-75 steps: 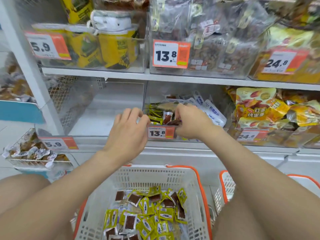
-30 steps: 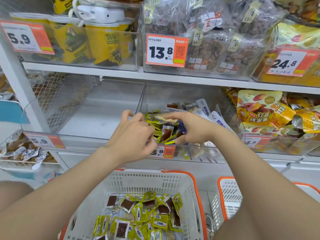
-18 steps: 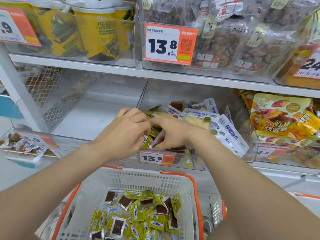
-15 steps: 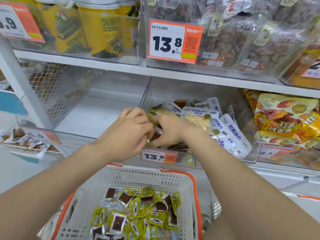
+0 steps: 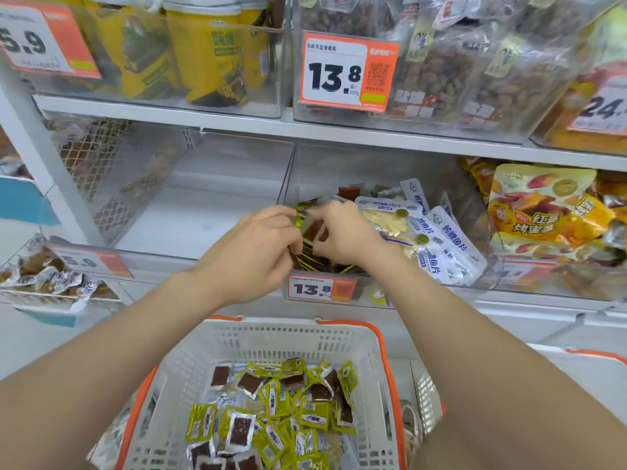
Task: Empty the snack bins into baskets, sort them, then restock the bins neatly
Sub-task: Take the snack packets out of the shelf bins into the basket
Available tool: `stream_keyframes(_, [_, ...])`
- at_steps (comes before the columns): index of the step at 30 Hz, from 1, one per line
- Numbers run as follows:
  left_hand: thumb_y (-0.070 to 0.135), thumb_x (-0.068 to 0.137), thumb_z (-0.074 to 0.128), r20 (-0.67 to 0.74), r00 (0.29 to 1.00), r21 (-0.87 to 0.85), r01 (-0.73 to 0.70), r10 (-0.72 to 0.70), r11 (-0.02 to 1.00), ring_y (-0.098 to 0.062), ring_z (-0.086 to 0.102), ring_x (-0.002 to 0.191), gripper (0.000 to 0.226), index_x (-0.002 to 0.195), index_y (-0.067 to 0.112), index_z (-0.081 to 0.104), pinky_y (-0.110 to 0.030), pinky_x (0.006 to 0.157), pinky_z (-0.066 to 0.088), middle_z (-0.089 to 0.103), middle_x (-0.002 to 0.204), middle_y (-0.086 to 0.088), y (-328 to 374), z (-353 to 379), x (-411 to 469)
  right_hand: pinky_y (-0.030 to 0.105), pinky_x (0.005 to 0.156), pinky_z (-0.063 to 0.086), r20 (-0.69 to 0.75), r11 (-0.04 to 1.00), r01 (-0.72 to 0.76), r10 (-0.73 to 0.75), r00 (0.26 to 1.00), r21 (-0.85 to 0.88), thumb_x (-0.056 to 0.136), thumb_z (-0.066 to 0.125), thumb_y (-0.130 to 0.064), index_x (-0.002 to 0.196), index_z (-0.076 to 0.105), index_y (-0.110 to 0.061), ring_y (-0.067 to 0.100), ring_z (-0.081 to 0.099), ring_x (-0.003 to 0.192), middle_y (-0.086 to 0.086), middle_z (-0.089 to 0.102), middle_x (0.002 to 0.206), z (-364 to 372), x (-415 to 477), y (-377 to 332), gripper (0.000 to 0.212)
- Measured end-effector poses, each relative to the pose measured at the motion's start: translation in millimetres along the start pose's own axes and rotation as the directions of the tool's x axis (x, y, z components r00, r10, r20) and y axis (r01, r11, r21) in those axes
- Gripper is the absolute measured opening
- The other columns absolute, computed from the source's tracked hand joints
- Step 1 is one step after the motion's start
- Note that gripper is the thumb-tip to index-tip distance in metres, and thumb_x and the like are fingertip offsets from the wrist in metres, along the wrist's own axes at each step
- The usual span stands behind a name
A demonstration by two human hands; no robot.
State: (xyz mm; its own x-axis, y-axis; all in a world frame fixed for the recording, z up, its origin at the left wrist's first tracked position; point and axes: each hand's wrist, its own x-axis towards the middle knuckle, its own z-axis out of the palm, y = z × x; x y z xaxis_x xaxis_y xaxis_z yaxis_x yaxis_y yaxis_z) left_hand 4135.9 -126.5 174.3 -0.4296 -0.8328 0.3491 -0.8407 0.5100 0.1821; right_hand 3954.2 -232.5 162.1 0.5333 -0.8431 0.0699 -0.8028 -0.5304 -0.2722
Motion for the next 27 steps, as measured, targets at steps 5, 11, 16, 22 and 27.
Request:
stream_keyframes(5, [0.008,0.085,0.062,-0.121,0.988,-0.109,0.088,-0.101,0.99,-0.027,0.055,0.106,0.021,0.103,0.019,0.061,-0.044,0.091,0.047,0.06,0.105,0.0,13,-1,11,0.028,0.077,0.055,-0.288,0.948,-0.034,0.13,0.949,0.316,0.08,0.068,-0.019,0.08,0.072,-0.021,0.005,0.067,0.063,-0.011,0.071,0.062,-33,-32,2,0.004])
stream_keyframes(11, [0.022,0.078,0.075,-0.164,0.884,-0.46,0.323,-0.437,0.827,-0.016,0.059,0.104,0.048,0.122,0.021,0.054,-0.035,0.091,0.05,0.06,0.115,0.007,43,-13,11,0.032,0.067,0.059,-0.358,0.655,0.049,0.347,0.867,0.754,0.087,0.074,-0.017,0.094,0.075,-0.02,0.013,0.074,0.072,-0.003,0.077,0.08,-58,-93,-14,0.007])
stream_keyframes(16, [0.008,0.081,0.087,0.38,0.877,-0.75,0.478,-0.295,0.457,-0.017,0.074,0.083,0.046,0.119,0.019,0.064,-0.049,0.074,0.065,0.075,0.102,-0.006,78,-27,-16,0.037,0.075,0.06,-0.162,0.64,0.001,0.194,0.968,0.768,0.087,0.079,-0.012,0.104,0.071,-0.025,0.013,0.075,0.08,-0.003,0.077,0.088,-29,-141,-26,0.023])
stream_keyframes(22, [0.017,0.089,0.076,0.613,0.751,-0.362,0.541,-0.244,0.759,-0.024,0.072,0.086,0.02,0.104,0.028,0.068,-0.041,0.076,0.064,0.075,0.096,-0.005,61,-1,-47,0.043,0.088,0.056,0.156,0.916,-0.023,-0.044,0.987,0.401,0.081,0.086,-0.039,0.123,0.059,-0.026,0.018,0.07,0.099,-0.006,0.072,0.108,10,-158,-32,0.052])
stream_keyframes(27, [0.035,0.094,0.067,0.51,0.798,0.127,0.301,-0.322,0.945,-0.017,0.063,0.104,0.031,0.123,0.028,0.062,-0.03,0.084,0.049,0.068,0.117,0.006,63,11,-54,0.034,0.1,0.049,0.326,0.995,0.009,-0.04,0.945,0.099,0.092,0.073,-0.048,0.134,0.065,-0.024,0.021,0.062,0.118,0.002,0.069,0.13,-10,-149,-29,0.049])
